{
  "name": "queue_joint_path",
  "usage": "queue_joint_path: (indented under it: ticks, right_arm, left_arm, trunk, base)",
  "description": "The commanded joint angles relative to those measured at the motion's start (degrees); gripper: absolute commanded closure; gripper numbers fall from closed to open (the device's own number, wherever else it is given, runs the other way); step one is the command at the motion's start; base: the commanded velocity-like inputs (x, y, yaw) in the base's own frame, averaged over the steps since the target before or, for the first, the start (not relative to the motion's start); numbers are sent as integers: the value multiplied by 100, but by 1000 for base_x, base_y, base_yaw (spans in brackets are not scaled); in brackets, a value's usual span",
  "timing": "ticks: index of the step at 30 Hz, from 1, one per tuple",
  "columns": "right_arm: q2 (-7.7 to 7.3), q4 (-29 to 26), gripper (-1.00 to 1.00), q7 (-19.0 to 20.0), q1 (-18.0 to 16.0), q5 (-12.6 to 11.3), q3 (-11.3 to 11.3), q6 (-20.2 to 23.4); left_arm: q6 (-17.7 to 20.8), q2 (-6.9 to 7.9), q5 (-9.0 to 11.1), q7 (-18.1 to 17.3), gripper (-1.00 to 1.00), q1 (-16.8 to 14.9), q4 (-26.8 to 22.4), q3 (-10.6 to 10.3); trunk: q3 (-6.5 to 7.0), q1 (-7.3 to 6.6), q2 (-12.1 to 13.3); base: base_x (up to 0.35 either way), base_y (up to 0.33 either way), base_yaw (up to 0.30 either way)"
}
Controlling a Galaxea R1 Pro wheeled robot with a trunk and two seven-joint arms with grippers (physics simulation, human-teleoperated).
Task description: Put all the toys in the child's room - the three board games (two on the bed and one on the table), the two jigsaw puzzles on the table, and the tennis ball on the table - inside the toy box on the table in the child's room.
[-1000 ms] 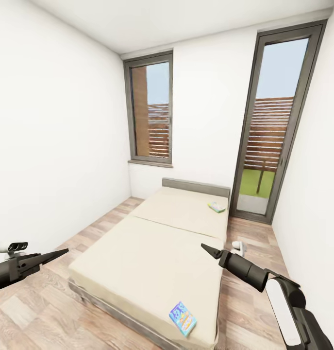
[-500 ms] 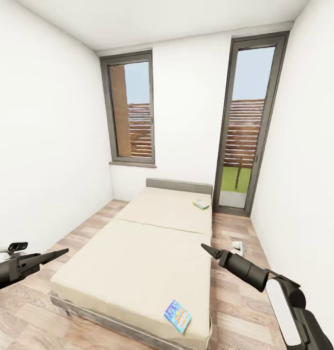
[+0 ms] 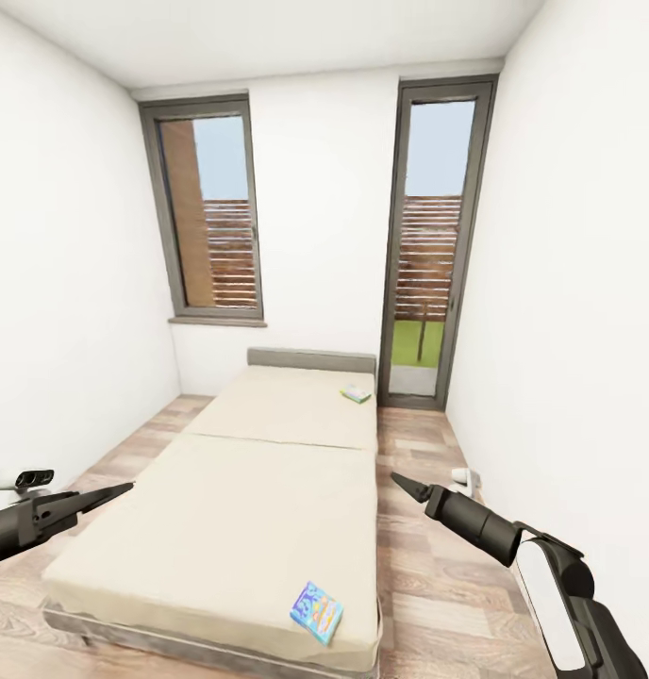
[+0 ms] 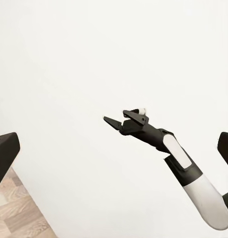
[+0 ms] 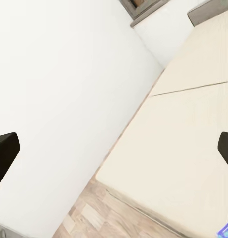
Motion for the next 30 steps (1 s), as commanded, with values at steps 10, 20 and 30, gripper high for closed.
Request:
queue_joint_path:
  ticks: [10, 20, 30]
  right_arm:
    - [1, 8, -100, 5, -9, -16, -6, 38]
    - [6, 29, -100, 3, -13, -15, -6, 33]
    - [48, 36, -100, -8, -13, -14, 2, 29]
  left_arm:
    - [64, 10, -4, -23, -100, 1, -1, 2]
    - [63, 10, -4, -23, -100, 1, -1, 2]
    - [65, 7, -4, -23, -100, 1, -1, 2]
  trunk:
    - [-3, 2, -4]
    - [-3, 2, -4]
    - [-8, 2, -4]
  base:
    - [0, 102, -277]
    - [0, 205, -276]
    - [0, 84, -100]
